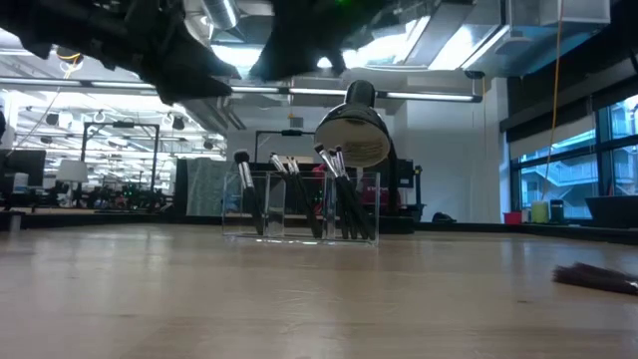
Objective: Pick & Place Makeup Supplies
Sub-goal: Put the makeup brush into the transparent organizer
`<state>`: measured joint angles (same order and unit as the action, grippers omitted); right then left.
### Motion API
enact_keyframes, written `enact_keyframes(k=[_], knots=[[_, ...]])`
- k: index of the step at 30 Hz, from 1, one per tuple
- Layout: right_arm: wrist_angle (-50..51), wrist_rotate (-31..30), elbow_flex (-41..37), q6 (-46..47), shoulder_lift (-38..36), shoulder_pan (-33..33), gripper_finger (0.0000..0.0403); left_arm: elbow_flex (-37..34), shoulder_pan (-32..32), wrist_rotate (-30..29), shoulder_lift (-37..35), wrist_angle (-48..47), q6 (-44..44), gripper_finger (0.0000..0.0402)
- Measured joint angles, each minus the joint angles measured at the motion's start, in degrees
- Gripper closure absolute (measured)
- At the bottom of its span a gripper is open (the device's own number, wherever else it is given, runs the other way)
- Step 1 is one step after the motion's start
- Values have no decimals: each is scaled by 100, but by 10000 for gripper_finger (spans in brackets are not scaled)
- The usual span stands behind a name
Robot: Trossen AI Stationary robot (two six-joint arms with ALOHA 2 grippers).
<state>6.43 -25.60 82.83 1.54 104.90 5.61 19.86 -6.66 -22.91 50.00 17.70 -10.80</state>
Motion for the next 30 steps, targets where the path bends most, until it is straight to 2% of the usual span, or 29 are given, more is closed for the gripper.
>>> enact_keyframes(k=[2, 6, 10, 14, 17, 20, 26, 30], knots=[[361, -160, 1, 47, -254, 200, 285, 27, -17, 143, 341, 223, -59, 135], [1334, -496, 7, 554, -637, 635, 285, 512, -244, 180, 1174, 270, -61, 135], [2233, -1252, 7, 1253, -742, 1191, 285, 1242, -615, 130, 2166, 260, 69, 135], [2974, -2044, 7, 2170, -749, 1807, 285, 2082, -945, -39, 3178, 262, 74, 135], [3632, -2253, 7, 3275, -749, 2238, 285, 2644, -1062, -100, 3789, 185, -23, 135], [4136, -1914, -31, 4559, -737, 2643, 285, 3095, -1133, -123, 4187, 53, -45, 135], [3863, -331, -475, 6325, -675, 3391, 285, 3502, -1291, -152, 4413, -114, -227, 135], [3724, -61, -899, 7539, -550, 3909, 285, 3616, -1446, -266, 4413, -125, -289, 135]])
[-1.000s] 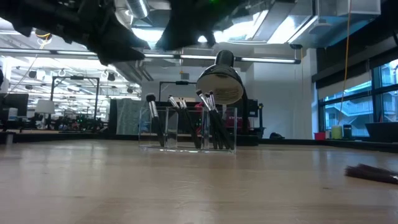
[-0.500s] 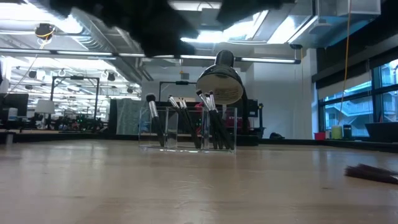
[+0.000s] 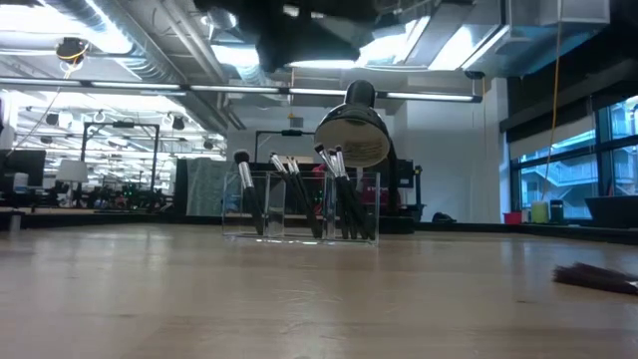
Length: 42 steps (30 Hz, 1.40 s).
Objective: Pick & Place Makeup Supplies
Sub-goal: Put the makeup brush into the transparent organizer
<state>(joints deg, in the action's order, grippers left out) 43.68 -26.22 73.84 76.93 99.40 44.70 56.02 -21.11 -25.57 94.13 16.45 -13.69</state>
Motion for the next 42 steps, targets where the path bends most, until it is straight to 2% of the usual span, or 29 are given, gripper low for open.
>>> enact_keyframes(k=[5, 11, 18, 21, 26, 30, 34, 42], knots=[[76, 581, -305, 1097, 307, 491, 285, 93, -175, -140, 0, 13, 76, 135], [-53, 960, -312, 1160, 725, 687, 285, 100, -244, -305, 0, 148, 89, 135], [-199, 1141, -310, 1115, 810, 689, 282, 100, -231, -320, 0, 202, 249, 135], [-302, 1310, -310, 1117, 810, 687, 261, 89, -231, -318, 0, 184, 249, 135], [-705, 1384, -305, 1148, 813, 687, 193, 73, -231, -316, -2, 93, 245, 135], [-545, 1386, -303, 1509, 813, 687, 161, 73, -240, -316, -2, 92, 245, 135], [-493, 1383, -303, 1583, 837, 749, 162, 73, -242, -316, -2, 82, 245, 135], [-684, 1618, -277, 1609, 1239, 818, 197, 73, -197, -449, 185, 5, 247, 135]])
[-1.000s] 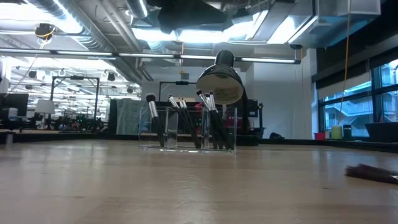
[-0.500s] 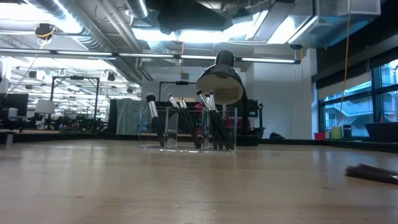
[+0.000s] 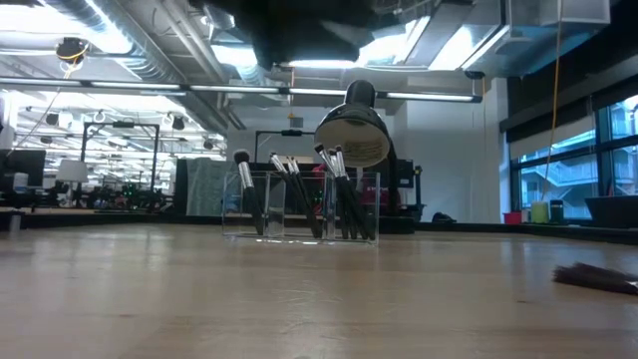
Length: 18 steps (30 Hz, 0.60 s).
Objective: Pick & Place Makeup Supplies
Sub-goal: Put the makeup brush into the transparent organizer
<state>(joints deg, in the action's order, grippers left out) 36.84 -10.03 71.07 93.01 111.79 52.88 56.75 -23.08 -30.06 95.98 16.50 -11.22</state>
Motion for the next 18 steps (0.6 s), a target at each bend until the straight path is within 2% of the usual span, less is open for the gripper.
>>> enact_keyframes(k=[5, 13, 18], knots=[[188, -87, 2, -3, 44, 20, 232, -2, 122, -83, 201, 72, 0, 135], [424, -45, -4, -205, 56, 20, 320, 23, 260, -23, 655, 505, 59, 135], [519, -46, -4, -321, 61, 20, 352, 185, 304, 228, 1052, 638, 407, 135]])
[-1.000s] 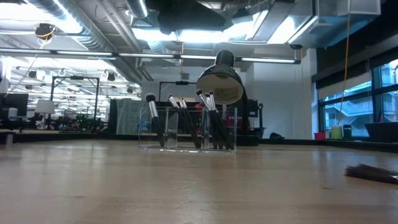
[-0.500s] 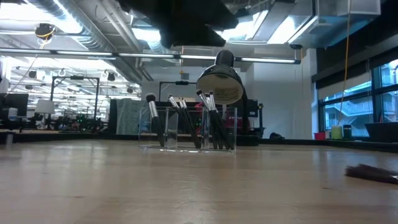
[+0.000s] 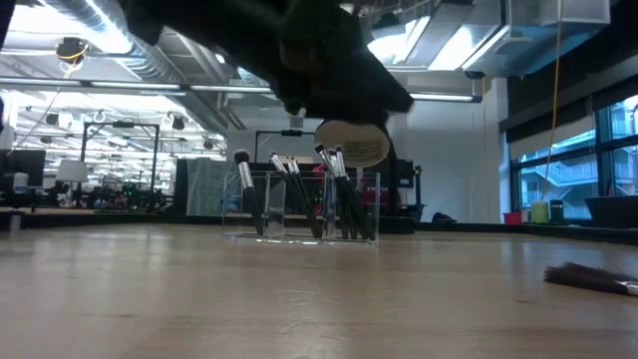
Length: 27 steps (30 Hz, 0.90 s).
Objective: Pick & Place Makeup Supplies
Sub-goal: Put the makeup brush into the transparent organizer
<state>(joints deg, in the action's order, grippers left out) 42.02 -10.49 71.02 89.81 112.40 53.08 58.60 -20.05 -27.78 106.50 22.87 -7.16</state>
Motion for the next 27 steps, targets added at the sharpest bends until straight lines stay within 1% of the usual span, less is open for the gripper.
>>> enact_keyframes(k=[3, 8, 9, 13, 15, 20, 23, 27], knots=[[21, 4, 0, -128, 1, -4, 350, 192, -1, 138, 217, 13, 227, 135], [267, 103, 102, -507, -165, -49, 331, 537, -50, 359, 564, 7, 795, 135], [494, 140, 97, -595, -239, -65, 330, 639, -73, 420, 648, 17, 938, 135], [845, 113, 142, -773, -685, -175, 340, 1041, -252, 521, 1006, 5, 1669, 135], [1095, 83, 138, -809, -840, -253, 346, 1258, -346, 466, 1183, 16, 2032, 135], [1029, -8, 143, -939, -1078, -503, 340, 1813, -490, 88, 1645, 1, 2618, 135], [1018, 131, 137, -962, -1076, -702, 334, 2145, -536, 25, 1906, 17, 2842, 135], [886, 180, 140, -1239, -1078, -890, 338, 2486, -576, 18, 2236, -7, 2952, 135]])
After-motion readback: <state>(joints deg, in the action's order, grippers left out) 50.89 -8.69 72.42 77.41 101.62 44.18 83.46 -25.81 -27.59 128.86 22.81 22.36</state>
